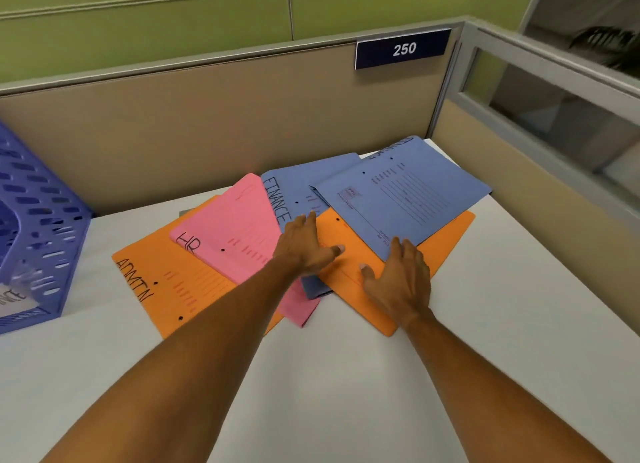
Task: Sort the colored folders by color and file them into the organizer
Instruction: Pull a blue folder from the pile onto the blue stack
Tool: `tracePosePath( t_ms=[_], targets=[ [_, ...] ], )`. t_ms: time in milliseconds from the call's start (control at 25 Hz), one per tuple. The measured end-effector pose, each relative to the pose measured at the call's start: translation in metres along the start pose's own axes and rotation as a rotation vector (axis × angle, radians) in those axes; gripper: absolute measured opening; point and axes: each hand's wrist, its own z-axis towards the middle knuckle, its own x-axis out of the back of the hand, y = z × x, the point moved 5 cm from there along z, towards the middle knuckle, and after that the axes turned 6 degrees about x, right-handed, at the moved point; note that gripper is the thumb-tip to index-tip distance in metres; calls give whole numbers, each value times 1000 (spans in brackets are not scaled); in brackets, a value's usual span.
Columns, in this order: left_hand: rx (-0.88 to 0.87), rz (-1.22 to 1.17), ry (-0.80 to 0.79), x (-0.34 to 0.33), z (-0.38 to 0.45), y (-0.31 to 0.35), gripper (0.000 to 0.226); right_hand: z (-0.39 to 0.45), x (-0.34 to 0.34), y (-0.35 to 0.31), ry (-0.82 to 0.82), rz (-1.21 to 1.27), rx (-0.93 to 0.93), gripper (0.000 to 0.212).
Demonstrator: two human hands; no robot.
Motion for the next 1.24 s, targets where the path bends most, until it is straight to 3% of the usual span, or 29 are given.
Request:
tracePosePath(
  t_ms=[120, 280, 400, 600, 760, 880, 1080, 1240],
  targets=[
    [69, -98, 1, -2, 40, 11, 87, 9, -8, 9, -2, -37, 54, 77],
    [196, -456, 45, 1, 70, 23, 26, 11, -16, 20, 50, -41, 66, 71],
    [374, -761, 55, -1, 92, 19, 11, 11, -21, 23, 114, -49, 83, 66],
    [580, -1177, 44, -5, 104, 11, 26, 9, -21, 23, 139, -115, 116, 64],
    [589, -1160, 101, -3, 103, 17, 10, 8, -20, 24, 95, -118, 118, 67],
    [533, -1199, 128, 7, 103, 17, 24, 7, -15, 24, 80, -54, 131, 70],
    [381, -1201, 154, 29, 80, 22, 34, -1, 9, 23, 191, 226, 13, 65],
    [360, -1269, 178, 47, 42, 11, 38, -1, 39, 33, 332, 654, -264, 46]
  ],
)
